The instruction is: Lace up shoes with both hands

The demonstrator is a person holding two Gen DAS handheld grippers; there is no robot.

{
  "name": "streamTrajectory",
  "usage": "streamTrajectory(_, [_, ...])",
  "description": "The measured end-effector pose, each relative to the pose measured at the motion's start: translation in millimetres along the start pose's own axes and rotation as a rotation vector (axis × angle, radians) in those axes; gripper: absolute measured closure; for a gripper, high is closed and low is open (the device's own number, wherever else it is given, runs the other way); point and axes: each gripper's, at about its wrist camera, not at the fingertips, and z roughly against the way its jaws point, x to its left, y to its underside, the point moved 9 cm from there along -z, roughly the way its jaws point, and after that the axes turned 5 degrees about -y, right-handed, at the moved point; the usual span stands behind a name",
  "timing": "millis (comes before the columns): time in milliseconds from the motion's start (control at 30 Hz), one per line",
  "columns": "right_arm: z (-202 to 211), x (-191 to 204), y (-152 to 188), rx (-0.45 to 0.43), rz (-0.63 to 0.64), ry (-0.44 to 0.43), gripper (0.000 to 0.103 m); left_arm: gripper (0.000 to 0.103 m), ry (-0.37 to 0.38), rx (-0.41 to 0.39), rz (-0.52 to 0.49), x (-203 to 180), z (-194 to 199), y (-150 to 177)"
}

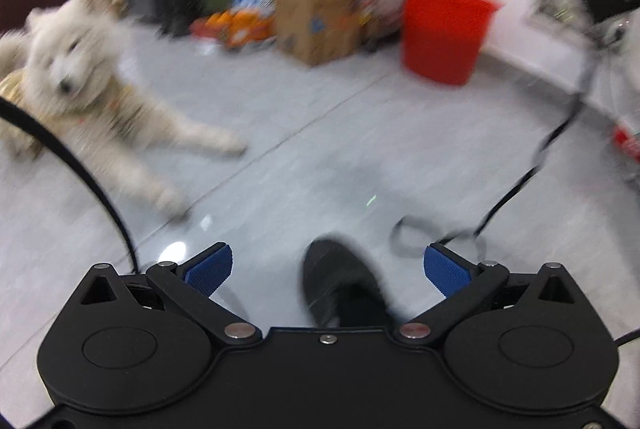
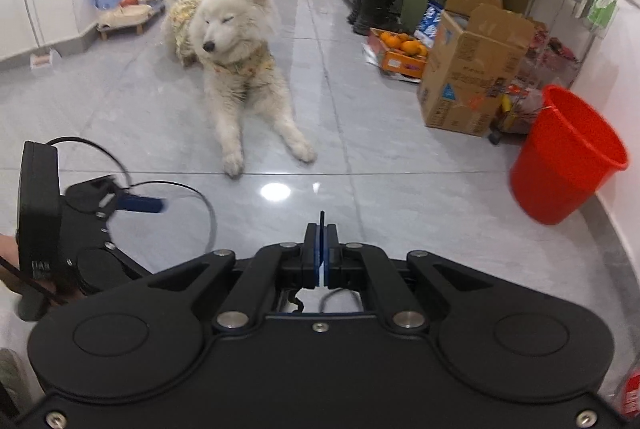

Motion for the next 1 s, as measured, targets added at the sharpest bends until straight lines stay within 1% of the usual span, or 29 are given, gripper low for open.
streamTrajectory(67, [-4.6,7.1,-0.6,-0.01,-0.013,-0.024,0.101,0.0,0.074,-0.084,-0.004,-11.9,10.1,-11.1])
streamTrajectory(100, [-6.9,10.8,-0.9,-0.015,-0.019,-0.036,0.101,0.0,0.099,-0.118,-0.012,-17.2,14.6,-15.5])
streamTrajectory(167, [-8.9,14.4,-2.3,-0.022,-0.026,-0.048,0.101,0.0,0.12,-0.17,-0.025,-24.6,21.3,-21.6])
streamTrajectory(333, [-5.9,21.6,-9.6,-0.058,-0.039,-0.085,0.101,0.0,0.197,-0.284,0.009,-31.1,30.4,-27.0])
streamTrajectory(467, [-3.6,27.4,-11.6,-0.069,-0.034,-0.099,0.101,0.0,0.219,-0.352,-0.003,-42.8,38.9,-29.6])
streamTrajectory(500, [-3.0,29.5,-12.0,-0.072,-0.03,-0.105,0.101,0.0,0.23,-0.381,-0.015,-47.4,43.1,-32.1])
streamTrajectory(600, [-2.3,34.4,-13.4,-0.076,-0.022,-0.121,0.101,0.001,0.244,-0.413,-0.02,-53.7,45.6,-33.8])
streamTrajectory(667, [-2.9,36.9,-13.5,-0.075,-0.017,-0.127,0.101,0.01,0.251,-0.431,-0.02,-57.3,46.5,-34.5])
streamTrajectory(733, [-4.5,39.1,-14.1,-0.074,-0.012,-0.133,0.101,0.031,0.253,-0.436,-0.026,-61.2,47.0,-34.6])
streamTrajectory(767, [-5.1,39.5,-14.7,-0.074,-0.013,-0.136,0.101,0.038,0.253,-0.437,-0.03,-63.2,47.2,-34.7])
streamTrajectory(800, [-5.7,39.8,-15.1,-0.076,-0.015,-0.137,0.101,0.053,0.253,-0.436,-0.03,-65.2,46.2,-35.0])
streamTrajectory(833, [-6.0,40.1,-15.5,-0.077,-0.016,-0.138,0.101,0.073,0.253,-0.433,-0.029,-67.1,44.9,-35.5])
streamTrajectory(900, [-5.1,41.7,-15.7,-0.078,-0.017,-0.144,0.101,0.096,0.253,-0.427,-0.027,-71.0,42.2,-36.4])
streamTrajectory(1000, [-3.3,43.4,-16.0,-0.08,-0.008,-0.144,0.101,0.099,0.252,-0.419,-0.024,-76.8,38.1,-37.8])
